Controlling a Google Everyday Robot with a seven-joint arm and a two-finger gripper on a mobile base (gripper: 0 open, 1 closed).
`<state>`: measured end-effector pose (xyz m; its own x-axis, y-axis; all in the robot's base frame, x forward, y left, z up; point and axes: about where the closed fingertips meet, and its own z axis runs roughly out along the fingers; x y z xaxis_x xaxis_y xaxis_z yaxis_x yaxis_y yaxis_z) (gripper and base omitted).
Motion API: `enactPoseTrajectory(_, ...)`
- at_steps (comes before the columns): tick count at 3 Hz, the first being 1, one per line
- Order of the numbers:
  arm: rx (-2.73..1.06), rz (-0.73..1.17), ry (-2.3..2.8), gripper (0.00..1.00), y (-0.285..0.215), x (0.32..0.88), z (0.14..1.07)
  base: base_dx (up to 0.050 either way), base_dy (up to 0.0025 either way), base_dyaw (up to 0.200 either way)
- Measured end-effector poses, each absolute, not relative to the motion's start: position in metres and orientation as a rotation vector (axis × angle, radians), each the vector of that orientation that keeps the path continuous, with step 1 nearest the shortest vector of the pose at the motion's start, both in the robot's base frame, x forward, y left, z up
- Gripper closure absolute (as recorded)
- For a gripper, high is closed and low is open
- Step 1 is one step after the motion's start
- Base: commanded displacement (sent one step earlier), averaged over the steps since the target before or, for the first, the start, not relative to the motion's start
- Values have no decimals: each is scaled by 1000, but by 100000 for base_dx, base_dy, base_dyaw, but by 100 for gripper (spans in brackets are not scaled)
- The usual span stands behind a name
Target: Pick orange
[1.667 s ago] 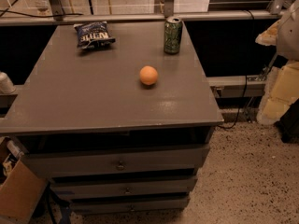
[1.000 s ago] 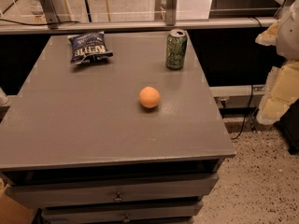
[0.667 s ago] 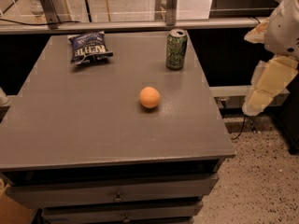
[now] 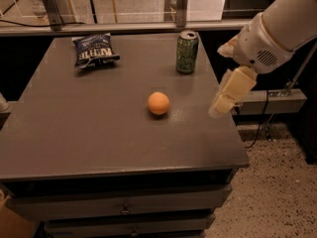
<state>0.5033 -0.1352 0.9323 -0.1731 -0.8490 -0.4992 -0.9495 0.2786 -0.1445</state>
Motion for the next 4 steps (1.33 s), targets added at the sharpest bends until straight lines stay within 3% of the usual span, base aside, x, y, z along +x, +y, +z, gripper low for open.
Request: enactPoseTrajectory(4, -1598, 478, 1915, 0, -26, 511, 866, 0, 0, 0)
